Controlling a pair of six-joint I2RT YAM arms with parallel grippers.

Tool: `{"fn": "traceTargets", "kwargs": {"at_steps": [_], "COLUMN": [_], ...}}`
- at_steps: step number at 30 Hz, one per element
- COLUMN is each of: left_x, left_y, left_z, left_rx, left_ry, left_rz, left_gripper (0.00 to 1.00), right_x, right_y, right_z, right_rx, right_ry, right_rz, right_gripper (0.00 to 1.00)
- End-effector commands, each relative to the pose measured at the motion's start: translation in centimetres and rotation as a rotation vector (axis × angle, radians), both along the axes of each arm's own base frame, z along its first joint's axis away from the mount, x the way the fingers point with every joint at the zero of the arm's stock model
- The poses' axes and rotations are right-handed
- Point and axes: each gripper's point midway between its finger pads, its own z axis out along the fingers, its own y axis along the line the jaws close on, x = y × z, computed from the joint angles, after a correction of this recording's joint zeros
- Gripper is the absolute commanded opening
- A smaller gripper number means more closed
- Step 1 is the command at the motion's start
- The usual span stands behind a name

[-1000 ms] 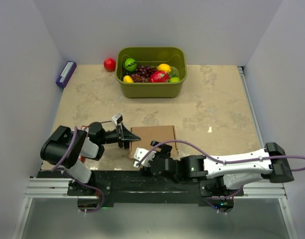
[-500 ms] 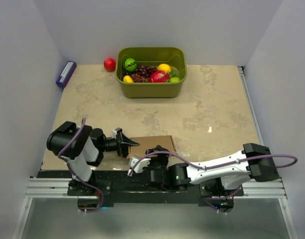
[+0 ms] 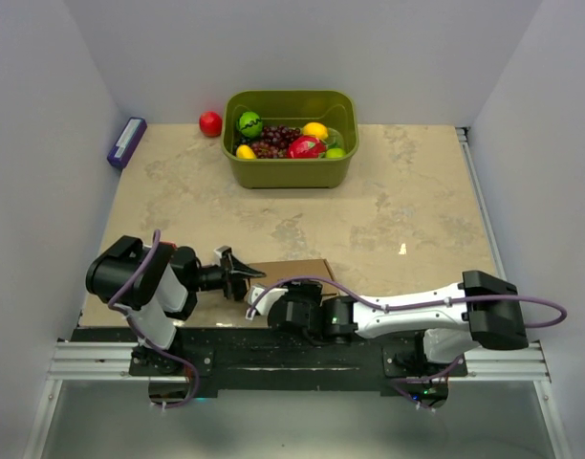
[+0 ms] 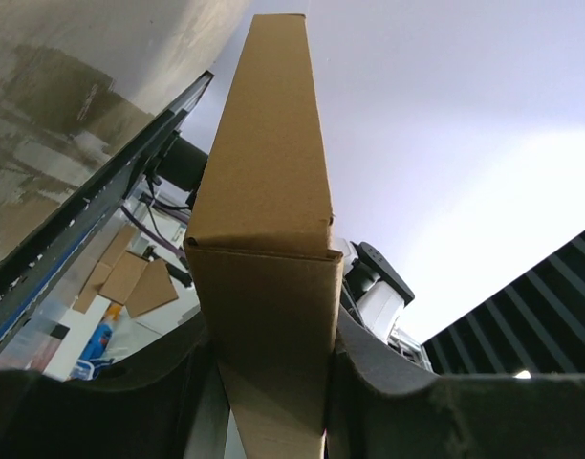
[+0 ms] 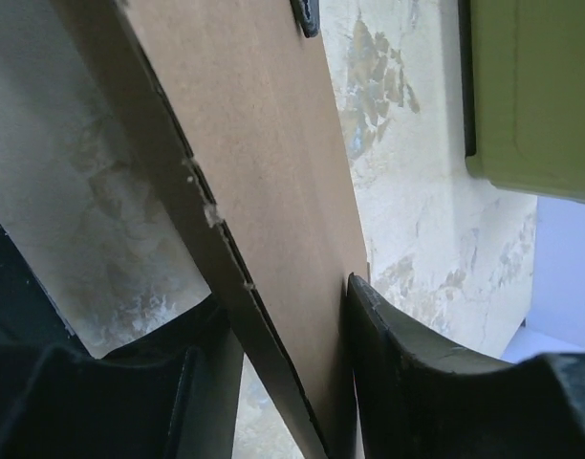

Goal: Fold the paper box

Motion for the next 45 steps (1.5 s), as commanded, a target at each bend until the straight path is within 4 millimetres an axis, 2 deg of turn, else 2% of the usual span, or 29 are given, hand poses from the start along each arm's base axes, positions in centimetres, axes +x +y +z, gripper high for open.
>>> {"fn": "traceTargets", "kwargs": {"at_steps": [1, 2, 3, 6, 8, 11, 15, 16, 17, 18, 19, 21, 22, 23, 25, 26, 28, 31, 32, 33, 36, 37, 40, 45], "left_x": [-2.3, -2.3, -2.2, -1.7, -1.1, -0.1, 1.4, 2.3, 2.8, 3.3, 4.2, 6.3, 6.7, 7.8, 9.1, 10.0, 10.6, 11.4, 12.0, 12.2, 13.0, 13.2, 13.1, 12.1], "left_y": [0.2, 0.1, 0.1, 0.0, -0.1, -0.3, -0.6, -0.8, -0.9, -0.9, -1.0, -0.9, -0.8, -0.4, 0.3, 1.0, 1.9, 3.2, 3.8, 4.3, 5.9, 6.5, 7.2, 5.7], "left_z": [6.4, 6.5, 6.6, 6.6, 6.4, 6.2, 6.1, 5.5, 5.2, 4.8, 3.9, 4.3, 3.4, 3.5, 2.9, 2.6, 2.1, 2.7, 3.1, 3.1, 4.7, 5.8, 7.8, 9.8], "left_rx": [-0.128, -0.129, -0.129, -0.123, -0.110, -0.091, -0.056, -0.029, 0.007, 0.037, 0.081, 0.162, 0.205, 0.263, 0.354, 0.421, 0.486, 0.559, 0.630, 0.675, 0.821, 0.872, 0.926, 0.854], "left_ry": [-0.584, -0.598, -0.607, -0.646, -0.663, -0.693, -0.755, -0.717, -0.801, -0.813, -0.752, -0.886, -0.838, -0.919, -0.908, -0.970, -0.972, -1.045, -1.114, -1.113, -1.228, -1.295, -1.380, -1.554], "left_rz": [-0.088, -0.090, -0.090, -0.087, -0.074, -0.057, -0.041, -0.045, -0.041, -0.037, -0.043, -0.018, -0.025, -0.005, -0.006, 0.012, 0.017, 0.043, 0.052, 0.039, 0.061, 0.083, 0.111, 0.043], "left_gripper": [0.14, 0.19, 0.32, 0.50, 0.55, 0.71, 0.82, 0.84, 0.88, 0.91, 0.93, 0.99, 1.00, 1.00, 1.00, 1.00, 1.00, 1.00, 1.00, 0.99, 1.00, 1.00, 0.99, 0.89], "right_x": [-0.3, -0.6, -0.7, -1.1, -1.3, -1.2, -1.0, -0.9, -0.6, -0.4, -0.2, 0.3, 0.4, 1.0, 1.4, 1.6, 1.8, 2.7, 2.9, 2.8, 3.6, 4.1, 4.6, 5.6], "right_y": [2.4, 2.5, 2.5, 2.2, 1.7, 0.8, -0.7, -1.0, -1.9, -2.3, -2.7, -3.6, -3.8, -4.1, -4.3, -4.3, -4.2, -4.3, -4.2, -3.9, -3.6, -3.8, -3.0, -1.1], "right_z": [1.7, 1.8, 1.8, 1.6, 1.7, 2.1, 1.8, 1.9, 1.8, 1.8, 2.2, 2.2, 2.4, 2.5, 2.8, 3.0, 3.1, 2.8, 2.8, 2.7, 2.9, 2.9, 3.2, 3.6], "right_rx": [0.089, 0.079, 0.075, 0.033, 0.011, -0.008, -0.033, -0.033, -0.041, -0.044, -0.030, -0.024, -0.009, 0.005, 0.024, 0.046, 0.066, 0.094, 0.105, 0.114, 0.146, 0.153, 0.184, 0.228], "right_ry": [0.069, 0.084, 0.091, 0.127, 0.148, 0.170, 0.200, 0.207, 0.215, 0.219, 0.221, 0.222, 0.226, 0.228, 0.232, 0.251, 0.272, 0.333, 0.346, 0.377, 0.422, 0.428, 0.466, 0.517], "right_rz": [0.040, 0.050, 0.053, 0.053, 0.038, -0.021, -0.087, -0.097, -0.127, -0.142, -0.155, -0.181, -0.180, -0.198, -0.212, -0.215, -0.207, -0.221, -0.226, -0.215, -0.208, -0.215, -0.178, -0.118], "right_gripper": [0.30, 0.27, 0.24, 0.17, 0.12, 0.08, 0.07, 0.06, 0.06, 0.06, 0.06, 0.05, 0.05, 0.05, 0.05, 0.05, 0.04, 0.04, 0.04, 0.03, 0.02, 0.02, 0.02, 0.00]}}
